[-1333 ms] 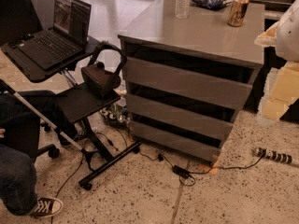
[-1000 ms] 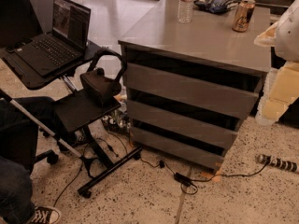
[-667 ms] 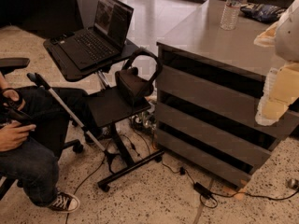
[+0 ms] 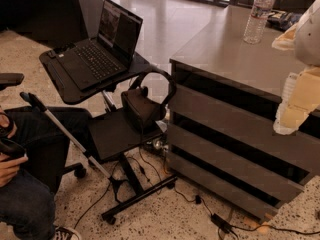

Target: Knock water bottle over

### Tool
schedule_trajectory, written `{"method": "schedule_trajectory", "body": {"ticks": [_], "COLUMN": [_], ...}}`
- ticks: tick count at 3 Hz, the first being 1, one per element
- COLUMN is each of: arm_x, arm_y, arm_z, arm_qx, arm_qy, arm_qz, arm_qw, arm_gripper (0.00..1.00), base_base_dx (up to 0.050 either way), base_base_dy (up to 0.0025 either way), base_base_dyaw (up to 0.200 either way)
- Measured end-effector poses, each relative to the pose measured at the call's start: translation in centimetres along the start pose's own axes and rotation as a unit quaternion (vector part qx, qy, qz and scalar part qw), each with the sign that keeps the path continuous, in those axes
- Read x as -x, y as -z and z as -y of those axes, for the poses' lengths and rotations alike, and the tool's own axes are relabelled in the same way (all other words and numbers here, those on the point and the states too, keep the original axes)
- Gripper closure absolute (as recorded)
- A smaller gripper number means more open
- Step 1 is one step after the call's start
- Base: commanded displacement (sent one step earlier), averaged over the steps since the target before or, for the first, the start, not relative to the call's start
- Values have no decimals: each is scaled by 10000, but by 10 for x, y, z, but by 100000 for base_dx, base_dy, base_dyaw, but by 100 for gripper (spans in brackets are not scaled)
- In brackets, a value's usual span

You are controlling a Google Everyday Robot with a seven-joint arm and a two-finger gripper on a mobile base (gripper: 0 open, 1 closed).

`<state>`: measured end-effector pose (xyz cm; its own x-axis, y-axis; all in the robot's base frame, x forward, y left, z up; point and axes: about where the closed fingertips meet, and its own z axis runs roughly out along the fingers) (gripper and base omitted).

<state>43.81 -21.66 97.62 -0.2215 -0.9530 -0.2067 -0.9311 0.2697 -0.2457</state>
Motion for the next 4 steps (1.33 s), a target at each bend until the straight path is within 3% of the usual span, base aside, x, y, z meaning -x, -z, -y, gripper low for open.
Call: {"method": "schedule_trajectory", "body": {"ticks": [1,2,3,4], "arm_x": [0,0,0,0], "arm_y": [0,0,0,0], "arm_z": [0,0,0,0], "arm_qx": [0,0,0,0], "arm_qy": [0,0,0,0], "arm_qz": [0,0,0,0], "arm_qw": [10000,10000,10000,10000], "arm_gripper": [0,0,0,0], "base_base_dx": [4999,-2,4942,-2], "base_base_dy": [1,1,5,3], "base_base_dyaw": [-9,-19813,-136,-19628]}}
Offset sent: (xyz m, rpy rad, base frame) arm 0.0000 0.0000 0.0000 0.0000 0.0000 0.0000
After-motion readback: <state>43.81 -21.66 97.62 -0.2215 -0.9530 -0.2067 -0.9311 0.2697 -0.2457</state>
